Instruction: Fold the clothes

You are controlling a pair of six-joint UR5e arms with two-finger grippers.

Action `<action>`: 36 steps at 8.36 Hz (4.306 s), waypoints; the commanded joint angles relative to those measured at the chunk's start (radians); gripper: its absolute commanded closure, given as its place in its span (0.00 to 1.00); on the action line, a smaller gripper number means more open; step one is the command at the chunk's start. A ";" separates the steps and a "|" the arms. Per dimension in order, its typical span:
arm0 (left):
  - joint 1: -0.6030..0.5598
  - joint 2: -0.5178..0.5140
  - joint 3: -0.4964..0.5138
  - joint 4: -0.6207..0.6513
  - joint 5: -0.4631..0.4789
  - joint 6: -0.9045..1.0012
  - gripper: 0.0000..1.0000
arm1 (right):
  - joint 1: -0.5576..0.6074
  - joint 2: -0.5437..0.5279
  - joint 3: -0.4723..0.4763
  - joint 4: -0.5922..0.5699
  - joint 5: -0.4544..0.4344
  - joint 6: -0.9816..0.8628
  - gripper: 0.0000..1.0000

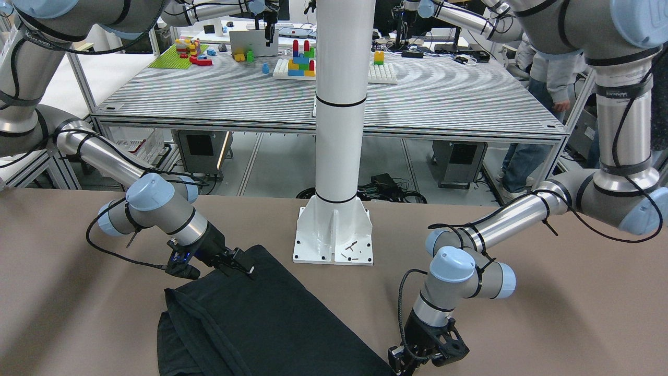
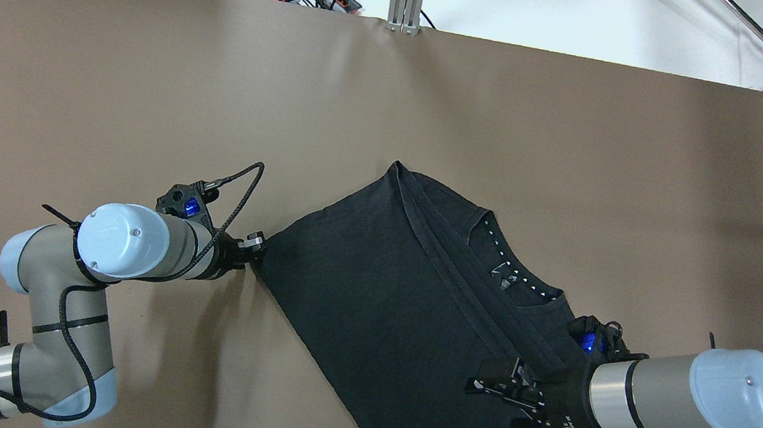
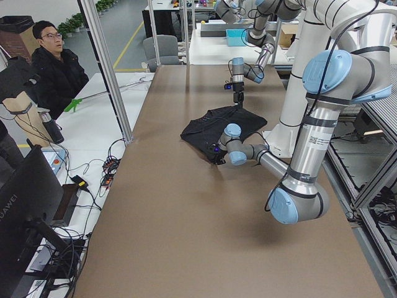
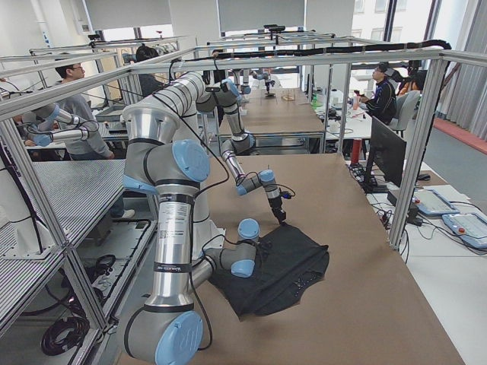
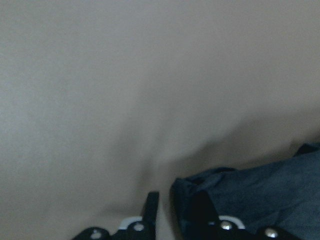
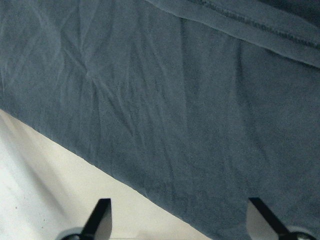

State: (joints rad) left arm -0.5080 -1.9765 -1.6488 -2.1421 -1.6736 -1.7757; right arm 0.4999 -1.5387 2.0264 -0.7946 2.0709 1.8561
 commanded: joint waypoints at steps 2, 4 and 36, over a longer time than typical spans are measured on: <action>-0.017 -0.002 -0.009 0.001 -0.009 0.015 1.00 | 0.002 -0.001 0.001 0.000 0.000 0.000 0.05; -0.046 -0.005 -0.008 0.002 -0.017 0.028 1.00 | 0.005 -0.003 0.000 0.000 -0.002 0.000 0.05; -0.349 -0.406 0.589 -0.186 -0.086 0.426 0.06 | -0.228 0.555 -0.222 -0.903 -0.606 -0.992 0.63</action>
State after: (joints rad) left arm -0.8587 -2.3833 -1.0599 -2.3277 -1.7606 -1.3433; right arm 0.2764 -0.9845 1.8094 -1.6931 1.4700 0.8639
